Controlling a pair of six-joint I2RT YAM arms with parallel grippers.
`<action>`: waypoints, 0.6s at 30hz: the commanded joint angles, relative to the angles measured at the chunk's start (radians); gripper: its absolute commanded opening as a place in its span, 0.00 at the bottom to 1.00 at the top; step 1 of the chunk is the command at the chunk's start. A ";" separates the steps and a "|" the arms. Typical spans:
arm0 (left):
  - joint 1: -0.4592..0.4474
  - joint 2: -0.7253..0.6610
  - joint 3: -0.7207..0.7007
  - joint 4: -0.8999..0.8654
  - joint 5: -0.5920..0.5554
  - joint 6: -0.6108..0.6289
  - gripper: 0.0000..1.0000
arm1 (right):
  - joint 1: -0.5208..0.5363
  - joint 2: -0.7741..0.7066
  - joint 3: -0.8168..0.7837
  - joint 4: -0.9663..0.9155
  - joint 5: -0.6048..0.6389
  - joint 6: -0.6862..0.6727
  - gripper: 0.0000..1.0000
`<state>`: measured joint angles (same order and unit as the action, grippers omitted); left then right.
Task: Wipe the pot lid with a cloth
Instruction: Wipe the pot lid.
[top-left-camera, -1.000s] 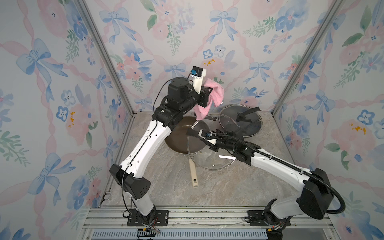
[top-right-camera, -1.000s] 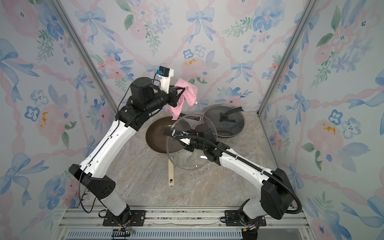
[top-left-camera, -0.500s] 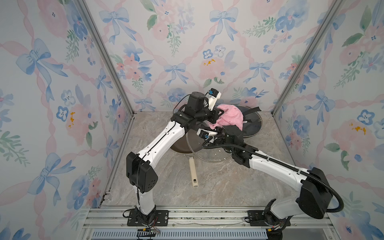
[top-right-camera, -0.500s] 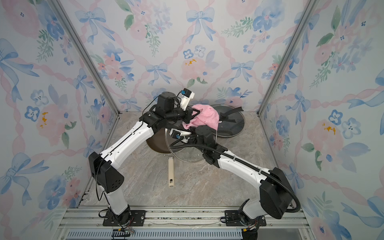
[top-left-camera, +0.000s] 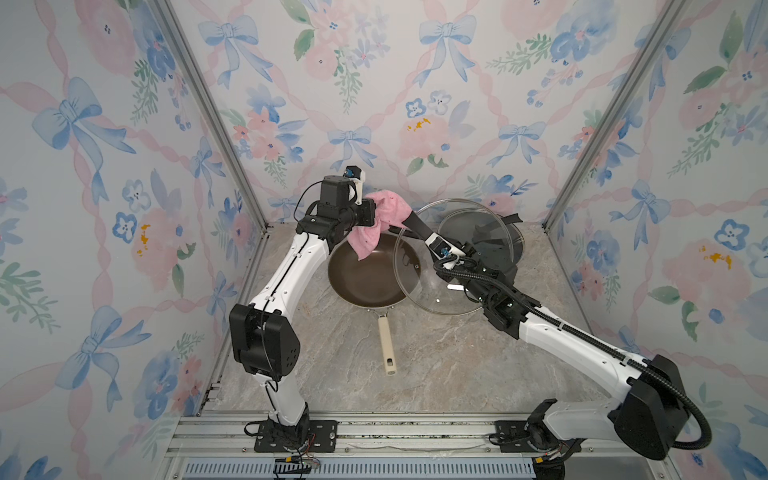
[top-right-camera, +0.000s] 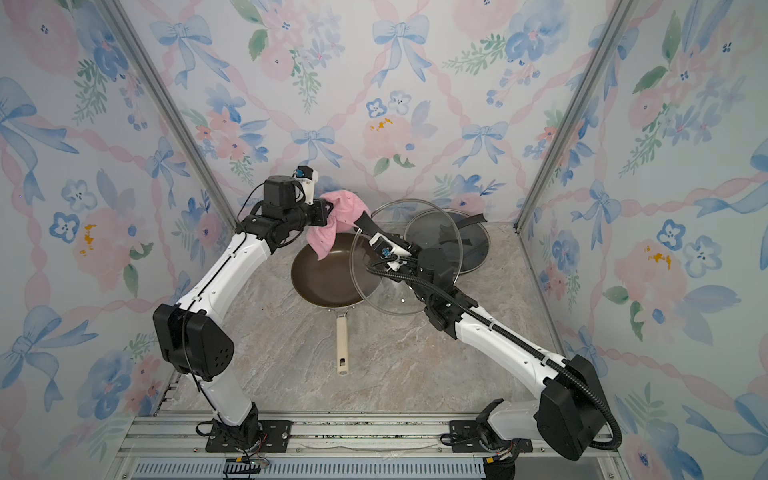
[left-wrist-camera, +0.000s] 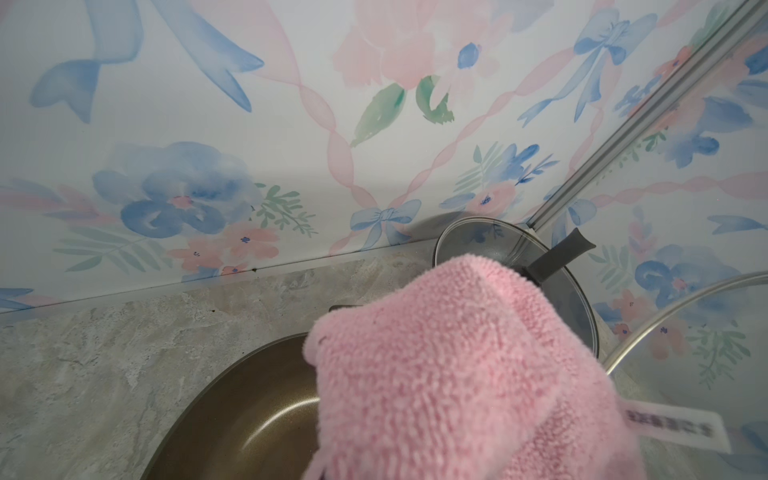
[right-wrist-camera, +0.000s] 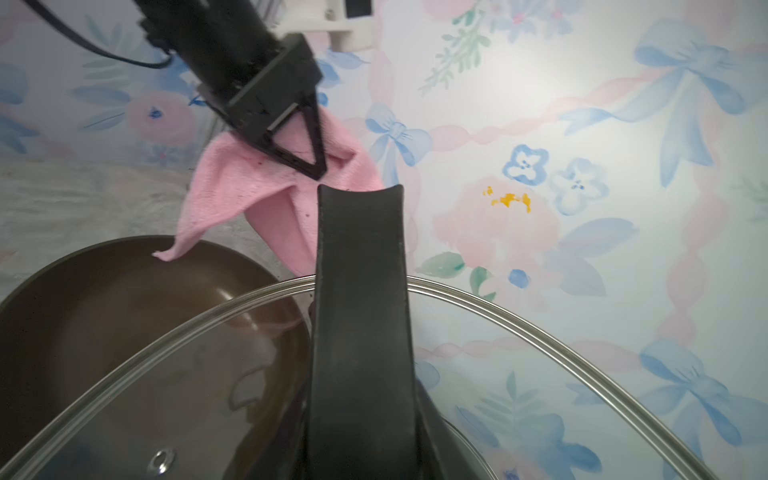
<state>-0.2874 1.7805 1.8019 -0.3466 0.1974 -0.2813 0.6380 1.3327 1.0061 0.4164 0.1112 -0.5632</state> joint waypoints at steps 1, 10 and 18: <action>-0.028 -0.063 0.054 0.026 -0.049 -0.076 0.00 | -0.057 0.006 0.074 0.273 0.235 0.329 0.00; -0.286 -0.004 0.104 0.024 -0.219 -0.049 0.00 | -0.024 0.209 0.291 0.251 0.669 0.905 0.00; -0.398 0.062 0.111 -0.014 -0.273 -0.047 0.00 | -0.023 0.306 0.445 0.323 0.781 0.963 0.00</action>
<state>-0.6601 1.8206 1.9076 -0.3286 -0.0418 -0.3229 0.6254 1.6596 1.3247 0.5346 0.8124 0.3019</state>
